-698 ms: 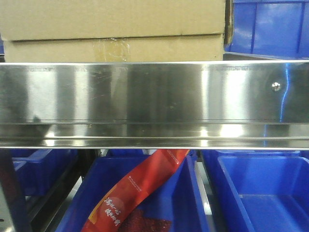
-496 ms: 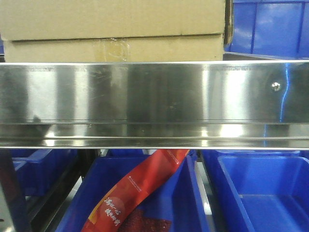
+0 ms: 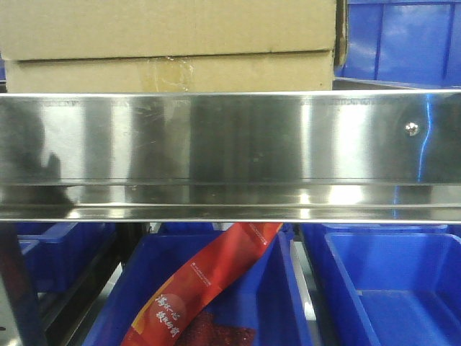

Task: Grab carton from right shelf to conveyor

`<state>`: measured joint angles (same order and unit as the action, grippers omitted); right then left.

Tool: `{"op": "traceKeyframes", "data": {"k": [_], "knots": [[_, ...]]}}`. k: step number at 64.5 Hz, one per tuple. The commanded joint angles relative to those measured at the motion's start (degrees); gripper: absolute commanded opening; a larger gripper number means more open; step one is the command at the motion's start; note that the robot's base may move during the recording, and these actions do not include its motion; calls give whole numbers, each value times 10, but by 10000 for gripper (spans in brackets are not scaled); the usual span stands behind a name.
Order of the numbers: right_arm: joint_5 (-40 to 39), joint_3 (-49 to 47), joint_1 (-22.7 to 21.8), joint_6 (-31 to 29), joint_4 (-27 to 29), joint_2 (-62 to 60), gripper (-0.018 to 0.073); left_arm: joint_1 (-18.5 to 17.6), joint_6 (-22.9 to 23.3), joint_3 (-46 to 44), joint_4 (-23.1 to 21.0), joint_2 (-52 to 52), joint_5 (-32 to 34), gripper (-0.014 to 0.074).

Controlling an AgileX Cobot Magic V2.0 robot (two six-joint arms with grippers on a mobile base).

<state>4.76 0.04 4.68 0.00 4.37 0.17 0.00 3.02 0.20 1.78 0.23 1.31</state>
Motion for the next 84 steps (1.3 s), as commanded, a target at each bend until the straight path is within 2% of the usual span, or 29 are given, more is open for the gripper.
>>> {"op": "traceKeyframes", "data": {"k": [1,15,21,24,28,38,45,51,59,64,69,76,84], "knots": [[-21,0,0,-6,1,-2,-60,0,-1,-2,-2,-2,23,-7],[-100,0,0,-6,5,-2,-60,0,-1,-3,-2,-2,89,-7],[-42,-47,0,-6,9,-2,-60,0,-1,-53,7,-2,39,-1],[12,-87,0,-6,9,-2,-44,0,-1,-95,23,-2,-13,17],[63,-143,0,-6,10,-2,25,0,-1,-144,44,4,-60,55],[90,-251,1,-6,21,58,370,0,-1,-255,52,70,-150,255],[90,-295,1,-6,21,112,563,0,-1,-308,47,123,-151,407],[83,-321,1,-6,21,158,559,0,-1,-332,43,174,-148,493],[81,-366,9,-6,21,213,559,0,-1,-382,43,251,-176,519],[88,-406,28,-6,21,253,559,-22,-7,-426,43,297,-201,519],[116,-453,60,-6,22,297,559,-61,-24,-478,43,339,-226,519],[173,-534,120,-6,23,371,559,-132,-30,-557,43,410,-285,519],[228,-635,194,-6,23,461,559,-191,-27,-652,43,497,-352,519]]}}
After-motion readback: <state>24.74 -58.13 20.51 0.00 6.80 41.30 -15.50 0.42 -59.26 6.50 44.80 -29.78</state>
